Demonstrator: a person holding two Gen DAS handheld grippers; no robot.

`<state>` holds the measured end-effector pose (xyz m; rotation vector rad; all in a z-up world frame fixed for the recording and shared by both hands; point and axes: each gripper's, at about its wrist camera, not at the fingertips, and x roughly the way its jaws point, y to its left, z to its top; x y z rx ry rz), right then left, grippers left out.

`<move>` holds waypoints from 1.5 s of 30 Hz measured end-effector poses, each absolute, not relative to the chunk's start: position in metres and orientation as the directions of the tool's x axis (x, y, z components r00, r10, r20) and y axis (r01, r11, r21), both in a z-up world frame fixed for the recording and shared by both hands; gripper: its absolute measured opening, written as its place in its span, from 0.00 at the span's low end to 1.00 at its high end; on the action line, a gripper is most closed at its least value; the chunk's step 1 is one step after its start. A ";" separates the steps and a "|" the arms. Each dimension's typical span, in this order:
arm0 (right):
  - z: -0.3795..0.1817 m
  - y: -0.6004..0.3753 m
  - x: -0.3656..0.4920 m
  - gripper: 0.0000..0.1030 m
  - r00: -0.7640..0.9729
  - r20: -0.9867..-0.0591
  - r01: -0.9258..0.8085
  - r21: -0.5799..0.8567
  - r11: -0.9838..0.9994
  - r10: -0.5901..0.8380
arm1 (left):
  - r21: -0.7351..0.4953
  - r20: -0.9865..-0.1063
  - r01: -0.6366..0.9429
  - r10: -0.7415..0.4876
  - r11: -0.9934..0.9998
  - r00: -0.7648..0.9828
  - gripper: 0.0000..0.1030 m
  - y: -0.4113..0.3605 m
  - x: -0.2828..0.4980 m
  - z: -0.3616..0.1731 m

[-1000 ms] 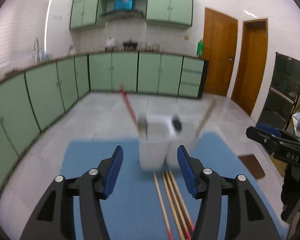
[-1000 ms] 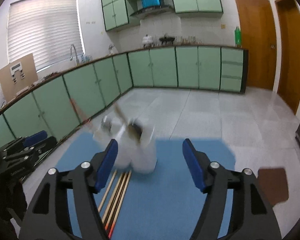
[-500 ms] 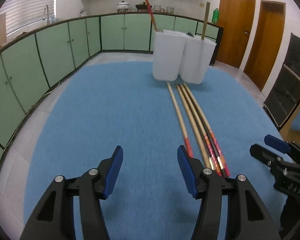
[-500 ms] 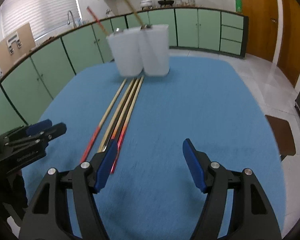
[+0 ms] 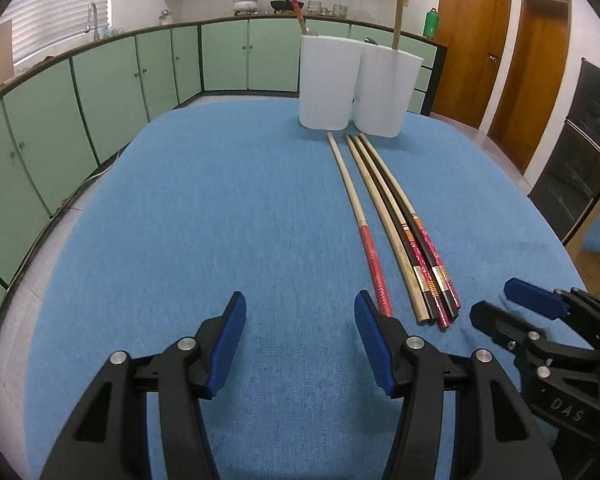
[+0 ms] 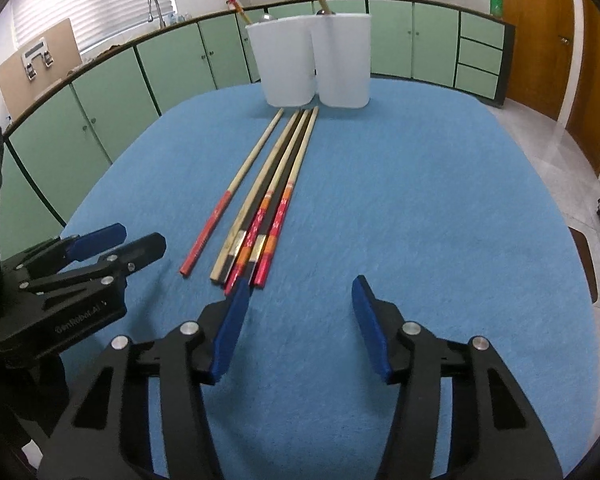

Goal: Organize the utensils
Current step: 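Move both open tools back toward the remaining chopsticks, then grasp a red-patterned chopstick with the right tool while the left grasps another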

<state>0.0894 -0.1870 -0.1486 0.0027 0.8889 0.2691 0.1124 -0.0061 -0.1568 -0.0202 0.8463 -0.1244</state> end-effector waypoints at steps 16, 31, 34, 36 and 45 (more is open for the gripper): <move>-0.151 -0.190 0.100 0.44 0.604 -0.782 -0.194 0.045 0.980 0.156 | -0.080 -0.759 0.089 -0.119 0.993 0.640 0.54 -0.003 0.116 -0.160; -0.153 -0.178 0.104 0.07 0.584 -0.779 -0.243 0.101 0.965 0.228 | -0.072 -0.754 0.089 -0.112 0.993 0.648 0.54 -0.005 0.115 -0.160; -0.153 -0.181 0.102 0.05 0.584 -0.776 -0.244 0.112 0.963 0.238 | -0.063 -0.755 0.097 -0.111 0.993 0.646 0.54 -0.007 0.115 -0.159; -0.152 -0.184 0.102 0.05 0.590 -0.773 -0.229 0.114 0.967 0.231 | -0.058 -0.754 0.106 -0.113 0.993 0.647 0.54 -0.009 0.115 -0.159; -0.151 -0.207 0.100 0.05 0.609 -0.776 -0.174 0.071 0.982 0.164 | -0.081 -0.757 0.155 -0.161 0.985 0.633 0.55 -0.025 0.115 -0.157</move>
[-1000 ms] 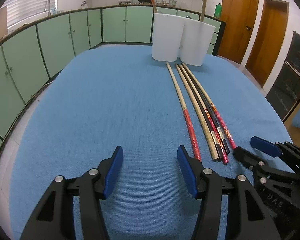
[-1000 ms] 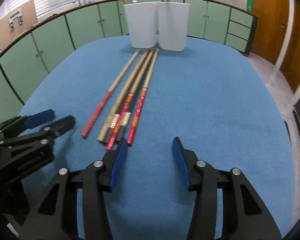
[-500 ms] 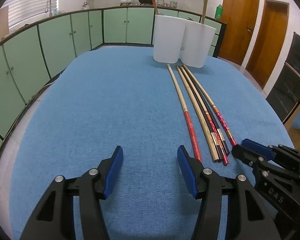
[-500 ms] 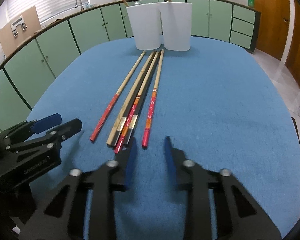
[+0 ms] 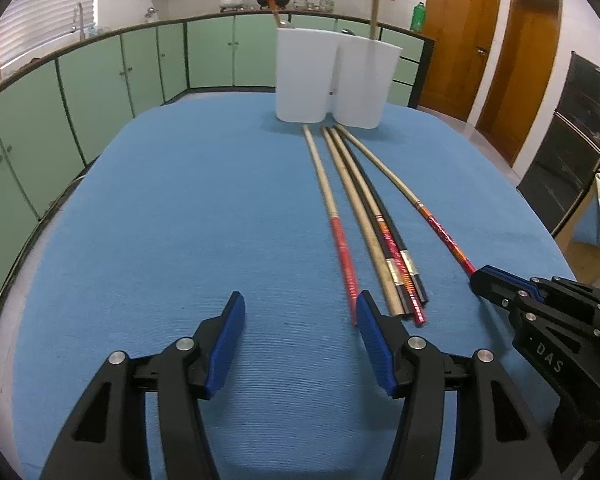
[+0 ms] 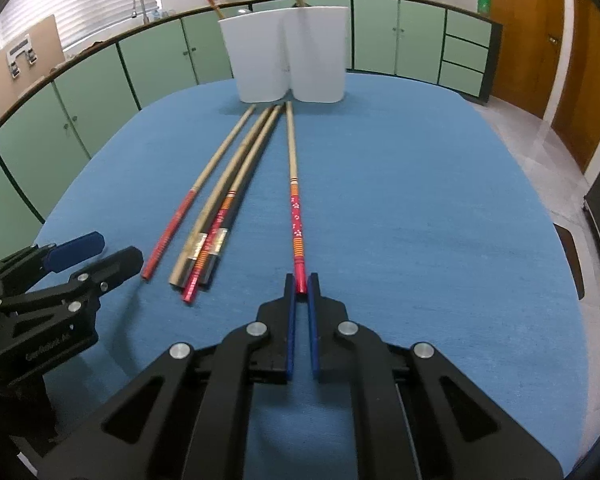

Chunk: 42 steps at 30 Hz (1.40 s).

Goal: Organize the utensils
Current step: 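Grasp a red-patterned chopstick with the right tool while the left grasps another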

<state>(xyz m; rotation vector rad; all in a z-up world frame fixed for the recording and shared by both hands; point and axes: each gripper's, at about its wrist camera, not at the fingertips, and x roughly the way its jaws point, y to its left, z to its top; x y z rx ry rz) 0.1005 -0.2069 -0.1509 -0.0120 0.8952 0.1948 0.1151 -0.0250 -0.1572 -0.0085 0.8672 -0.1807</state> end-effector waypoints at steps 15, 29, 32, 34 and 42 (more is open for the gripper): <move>-0.152 -0.207 0.099 0.07 0.606 -0.777 -0.180 0.078 0.981 0.173 | -0.002 -0.779 0.168 -0.106 0.986 0.618 0.42 -0.045 0.121 -0.165; -0.150 -0.212 0.095 0.05 0.617 -0.758 -0.189 0.122 0.974 0.214 | -0.003 -0.769 0.204 -0.133 0.979 0.625 0.06 -0.057 0.117 -0.160; -0.141 -0.213 0.090 0.05 0.637 -0.739 -0.197 0.120 0.973 0.221 | -0.002 -0.748 0.202 -0.136 0.979 0.650 0.05 -0.054 0.113 -0.149; -0.132 -0.214 0.087 0.05 0.649 -0.725 -0.205 0.125 0.971 0.230 | 0.004 -0.727 0.202 -0.136 0.979 0.673 0.05 -0.051 0.108 -0.138; -0.080 -0.222 0.081 0.05 0.731 -0.640 -0.222 0.106 0.969 0.237 | 0.001 -0.610 0.187 -0.148 0.982 0.778 0.05 -0.034 0.093 -0.077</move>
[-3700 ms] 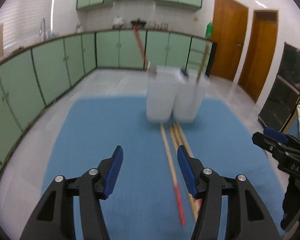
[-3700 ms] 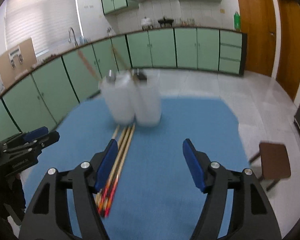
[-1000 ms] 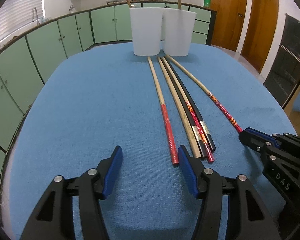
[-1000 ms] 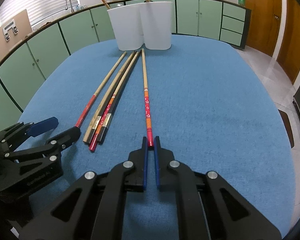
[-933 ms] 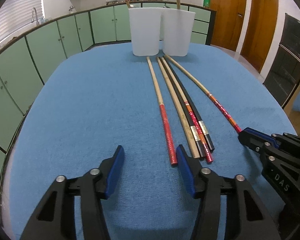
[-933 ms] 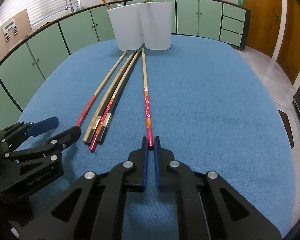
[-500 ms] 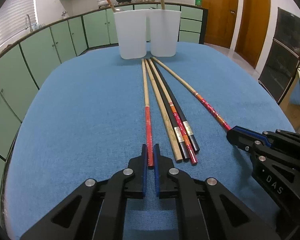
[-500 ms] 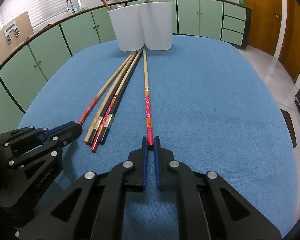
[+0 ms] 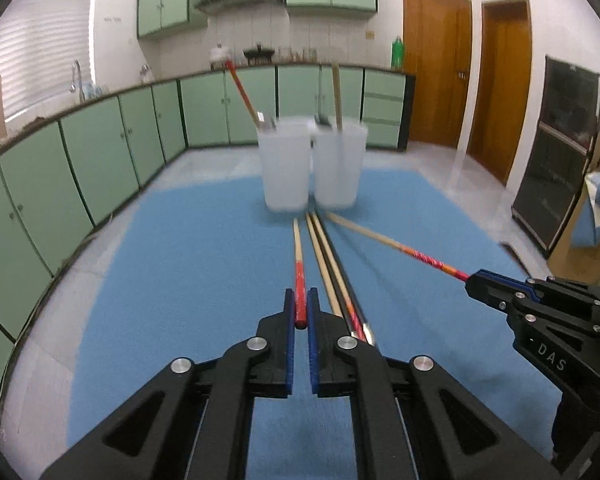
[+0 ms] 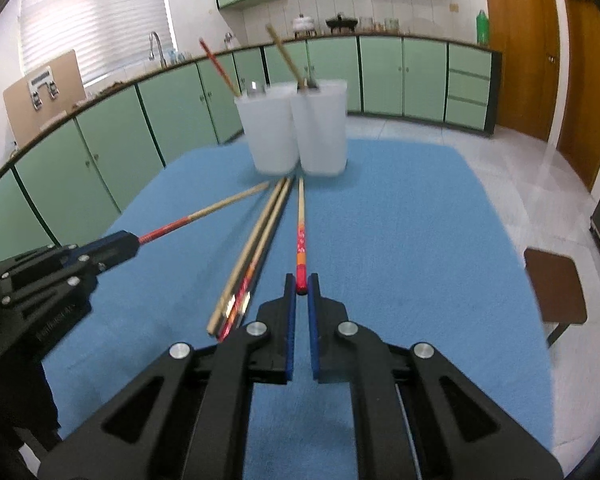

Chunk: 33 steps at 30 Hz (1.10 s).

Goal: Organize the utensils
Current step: 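Grasp a red-patterned chopstick with the right tool while the left grasps another, then lift both red-patterned chopsticks and drop them into the white caddy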

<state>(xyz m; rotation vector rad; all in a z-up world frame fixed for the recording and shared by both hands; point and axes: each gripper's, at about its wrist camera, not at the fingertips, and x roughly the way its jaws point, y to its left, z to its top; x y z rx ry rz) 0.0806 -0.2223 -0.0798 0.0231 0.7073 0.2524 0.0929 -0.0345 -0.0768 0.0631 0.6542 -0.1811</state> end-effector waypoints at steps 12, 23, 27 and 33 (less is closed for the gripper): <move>0.005 -0.240 0.108 0.05 0.794 -0.530 -0.282 0.114 0.953 0.298 | -0.040 -0.464 0.235 -0.226 0.971 0.857 0.05 -0.024 0.102 0.006; 0.061 -0.244 0.147 0.05 0.771 -0.515 -0.365 0.124 0.923 0.374 | -0.050 -0.434 0.284 -0.277 0.957 0.857 0.05 -0.033 0.133 0.033; 0.080 -0.249 0.157 0.05 0.772 -0.497 -0.384 0.132 0.914 0.396 | -0.042 -0.412 0.292 -0.283 0.956 0.866 0.05 -0.035 0.141 0.046; 0.130 -0.257 0.187 0.05 0.831 -0.406 -0.368 0.111 0.923 0.380 | -0.026 -0.320 0.288 -0.281 0.957 0.905 0.05 -0.036 0.159 0.087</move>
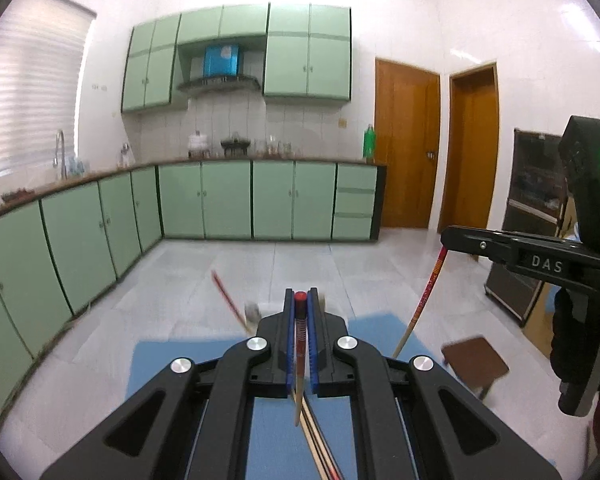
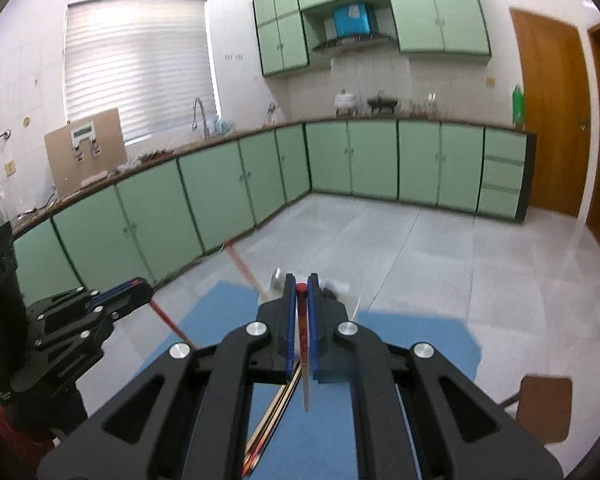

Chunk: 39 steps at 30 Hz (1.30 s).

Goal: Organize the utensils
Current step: 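Lift both red-patterned chopsticks and drop them into the white caddy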

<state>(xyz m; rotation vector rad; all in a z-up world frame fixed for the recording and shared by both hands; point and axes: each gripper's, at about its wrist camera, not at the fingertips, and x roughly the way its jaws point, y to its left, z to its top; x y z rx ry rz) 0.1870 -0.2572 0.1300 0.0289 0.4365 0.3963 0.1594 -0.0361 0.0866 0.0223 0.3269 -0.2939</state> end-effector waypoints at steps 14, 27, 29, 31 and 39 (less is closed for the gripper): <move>0.147 -0.261 0.297 0.05 0.897 -0.319 -0.287 0.102 0.953 0.304 | 0.013 -0.217 0.255 -0.246 0.967 0.945 0.05 -0.059 0.258 0.125; 0.059 -0.248 0.339 0.09 0.797 -0.522 -0.274 0.136 0.952 0.304 | -0.070 -0.402 0.248 -0.255 0.966 0.880 0.09 -0.047 0.312 0.052; 0.058 -0.251 0.332 0.10 0.800 -0.516 -0.265 0.153 0.952 0.306 | -0.072 -0.399 0.250 -0.258 0.966 0.880 0.13 -0.045 0.309 0.054; 0.060 -0.257 0.321 0.16 0.809 -0.501 -0.257 0.168 0.952 0.307 | -0.066 -0.391 0.251 -0.256 0.966 0.884 0.19 -0.043 0.303 0.057; 0.061 -0.272 0.247 0.54 0.849 -0.451 -0.230 0.153 0.961 0.275 | -0.039 -0.343 0.240 -0.238 0.970 0.909 0.42 -0.034 0.235 0.062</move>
